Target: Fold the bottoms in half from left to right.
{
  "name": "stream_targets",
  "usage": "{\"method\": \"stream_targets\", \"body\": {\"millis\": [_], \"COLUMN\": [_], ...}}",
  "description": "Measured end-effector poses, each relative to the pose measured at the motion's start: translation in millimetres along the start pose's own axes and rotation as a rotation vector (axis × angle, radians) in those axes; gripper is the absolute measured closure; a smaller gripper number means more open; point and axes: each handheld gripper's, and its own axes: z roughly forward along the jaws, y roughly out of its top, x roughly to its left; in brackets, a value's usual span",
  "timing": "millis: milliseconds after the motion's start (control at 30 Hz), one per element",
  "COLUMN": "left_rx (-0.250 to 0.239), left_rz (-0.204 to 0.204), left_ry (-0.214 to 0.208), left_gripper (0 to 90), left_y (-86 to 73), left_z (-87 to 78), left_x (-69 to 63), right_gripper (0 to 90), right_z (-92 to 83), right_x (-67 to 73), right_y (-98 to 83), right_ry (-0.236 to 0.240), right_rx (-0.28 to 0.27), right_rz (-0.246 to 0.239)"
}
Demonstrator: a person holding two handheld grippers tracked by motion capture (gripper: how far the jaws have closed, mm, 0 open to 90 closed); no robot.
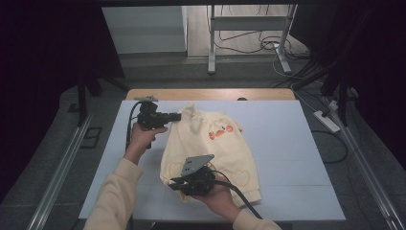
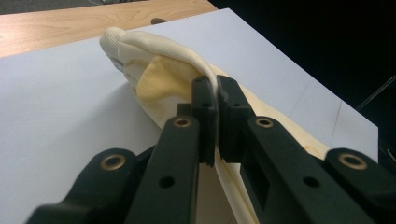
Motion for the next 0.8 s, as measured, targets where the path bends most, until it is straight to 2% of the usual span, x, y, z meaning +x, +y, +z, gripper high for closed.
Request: {"method": "stream_targets", "body": {"millis": [100,233,367,600,700,800], "left_rx": [-0.004,-0.022,-0.038,-0.028,-0.036,-0.065], "left_rz": [-0.002,0.002,0.004,-0.014,-0.010,0.000], "left_ry": [-0.001,-0.005,-0.005,-0.004,-0.001,-0.012], "left_gripper": [85.9,85.9,85.9,85.9,85.9,85.9], "left_y": [0.3,2.2,3.3,0.2,1.2,4.8], "left_z": [-0.6,-5.9,-12.3,-10.8,-13.1,-20.6], "left_x": [-0.1,-1.5,-2.3,2.7,1.6,-3.0], "right_gripper": [80.5,81.0,81.1,81.0,81.1,81.1], "right_z": [1.8,-0.1,-4.1,-2.1,-3.0,-5.9], "right_x": [0.3,5.7,7.6,4.7,4.1,6.8], "right_y": [0.6,5.4,11.7,6.9,7.3,10.4], "right_ry": [0.002,-0.002,0.008,0.007,0.010,0.014], "right_rx": [-0.003,-0.034,-0.062,-0.045,-0.047,-0.067], "right_rz": [0.001,-0.031,-0.041,-0.022,-0.021,-0.022]}}
